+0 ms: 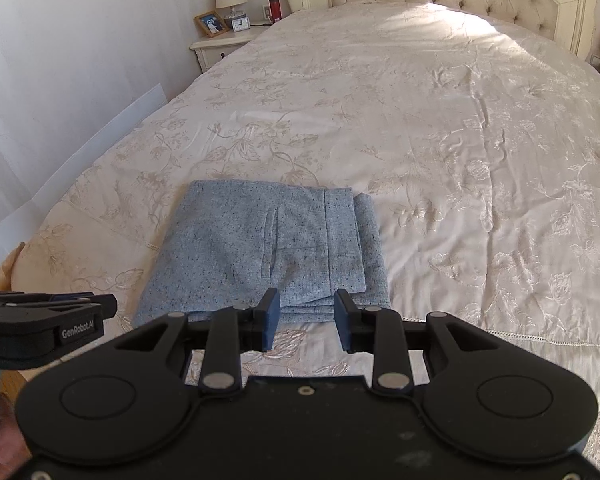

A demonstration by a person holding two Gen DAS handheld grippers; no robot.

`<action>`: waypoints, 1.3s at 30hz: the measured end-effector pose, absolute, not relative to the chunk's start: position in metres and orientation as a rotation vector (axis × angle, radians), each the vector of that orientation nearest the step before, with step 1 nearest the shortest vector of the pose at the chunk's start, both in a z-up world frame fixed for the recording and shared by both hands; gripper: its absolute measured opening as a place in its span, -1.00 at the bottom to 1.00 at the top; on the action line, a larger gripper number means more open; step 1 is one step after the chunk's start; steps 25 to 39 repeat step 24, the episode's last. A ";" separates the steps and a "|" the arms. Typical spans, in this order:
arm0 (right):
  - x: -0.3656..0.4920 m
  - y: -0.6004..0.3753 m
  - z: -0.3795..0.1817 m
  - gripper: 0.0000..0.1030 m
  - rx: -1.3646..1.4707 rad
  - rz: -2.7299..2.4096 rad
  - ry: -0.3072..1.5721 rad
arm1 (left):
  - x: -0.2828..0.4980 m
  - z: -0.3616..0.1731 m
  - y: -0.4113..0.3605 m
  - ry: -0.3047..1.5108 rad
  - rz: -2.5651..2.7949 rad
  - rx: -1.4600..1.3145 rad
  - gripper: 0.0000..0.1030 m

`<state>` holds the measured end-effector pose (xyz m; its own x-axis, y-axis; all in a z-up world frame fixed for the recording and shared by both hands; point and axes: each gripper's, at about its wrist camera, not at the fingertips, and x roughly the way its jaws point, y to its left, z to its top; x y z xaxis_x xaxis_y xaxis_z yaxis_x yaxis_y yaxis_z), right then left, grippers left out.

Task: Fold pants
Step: 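Release the folded sweatpants and pull both open tools back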

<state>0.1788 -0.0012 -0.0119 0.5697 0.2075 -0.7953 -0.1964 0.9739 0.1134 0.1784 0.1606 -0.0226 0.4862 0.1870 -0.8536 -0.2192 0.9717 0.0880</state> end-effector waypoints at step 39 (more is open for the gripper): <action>0.195 0.007 -0.026 -0.37 0.031 0.231 0.994 | 0.192 -0.032 0.170 1.058 0.244 -0.049 -0.55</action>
